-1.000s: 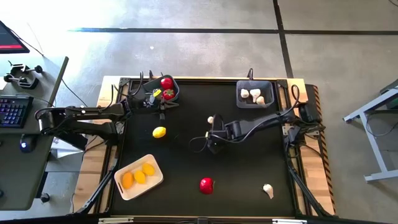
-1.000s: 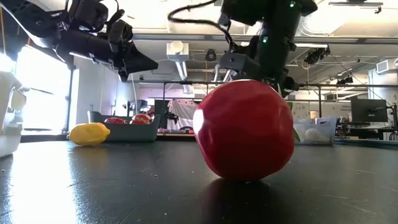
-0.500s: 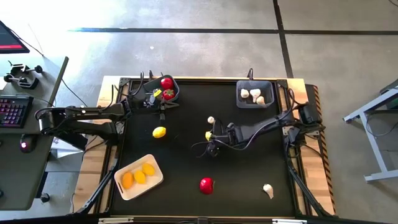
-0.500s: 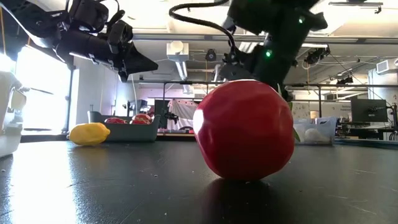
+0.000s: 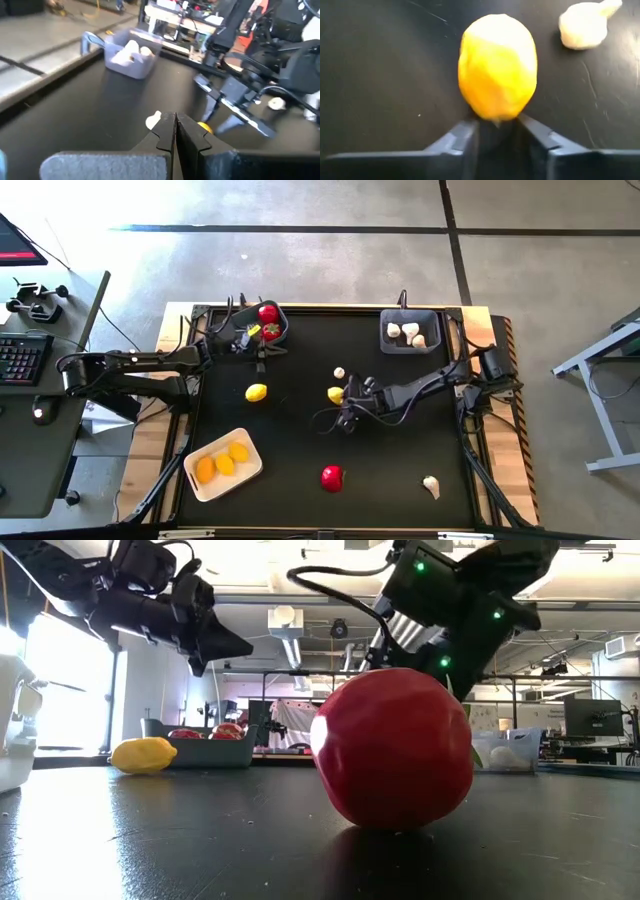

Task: Sort produce into baskets
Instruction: Put the yellow lemon into the white bin

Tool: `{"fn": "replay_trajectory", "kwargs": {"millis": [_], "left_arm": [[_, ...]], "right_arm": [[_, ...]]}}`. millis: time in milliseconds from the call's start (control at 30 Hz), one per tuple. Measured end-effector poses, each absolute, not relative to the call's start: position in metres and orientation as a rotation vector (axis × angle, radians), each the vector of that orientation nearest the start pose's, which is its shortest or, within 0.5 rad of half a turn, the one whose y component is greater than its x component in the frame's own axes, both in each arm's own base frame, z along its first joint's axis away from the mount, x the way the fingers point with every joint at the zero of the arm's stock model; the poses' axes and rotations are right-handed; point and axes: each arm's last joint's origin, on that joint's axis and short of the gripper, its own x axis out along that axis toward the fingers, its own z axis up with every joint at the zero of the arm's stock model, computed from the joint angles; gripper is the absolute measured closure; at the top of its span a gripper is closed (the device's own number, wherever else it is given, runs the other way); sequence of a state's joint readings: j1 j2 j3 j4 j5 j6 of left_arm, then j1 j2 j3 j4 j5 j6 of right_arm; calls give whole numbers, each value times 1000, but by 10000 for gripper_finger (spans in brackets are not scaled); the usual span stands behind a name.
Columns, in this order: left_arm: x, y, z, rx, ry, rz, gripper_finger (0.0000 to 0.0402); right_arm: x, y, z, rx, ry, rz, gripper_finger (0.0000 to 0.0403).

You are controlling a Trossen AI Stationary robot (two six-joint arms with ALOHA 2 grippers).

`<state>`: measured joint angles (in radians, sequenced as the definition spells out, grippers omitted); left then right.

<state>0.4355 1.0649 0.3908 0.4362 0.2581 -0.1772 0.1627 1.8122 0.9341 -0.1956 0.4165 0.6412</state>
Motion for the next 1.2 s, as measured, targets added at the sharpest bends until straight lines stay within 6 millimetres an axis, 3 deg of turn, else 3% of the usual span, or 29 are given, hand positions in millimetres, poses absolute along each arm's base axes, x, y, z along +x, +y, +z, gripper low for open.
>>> {"fn": "replay_trajectory", "kwargs": {"millis": [167,300,467,600,733,900,1200], "left_arm": [[198,78,205,-333,223,83,401],[201,70,203,-288,251,36,392],[201,65,197,-281,314,72,346],[200,65,193,-281,346,122,302],[200,67,193,-279,343,178,265],[199,69,193,-243,345,239,241],[199,70,194,-259,336,254,238]], "right_arm": [[335,41,133,189,887,-484,391],[340,35,138,172,863,-461,380],[340,30,141,319,843,-489,372],[338,32,150,426,805,-517,327],[340,36,154,526,741,-549,243],[345,43,148,509,663,-601,149],[350,39,129,480,587,-750,126]]}}
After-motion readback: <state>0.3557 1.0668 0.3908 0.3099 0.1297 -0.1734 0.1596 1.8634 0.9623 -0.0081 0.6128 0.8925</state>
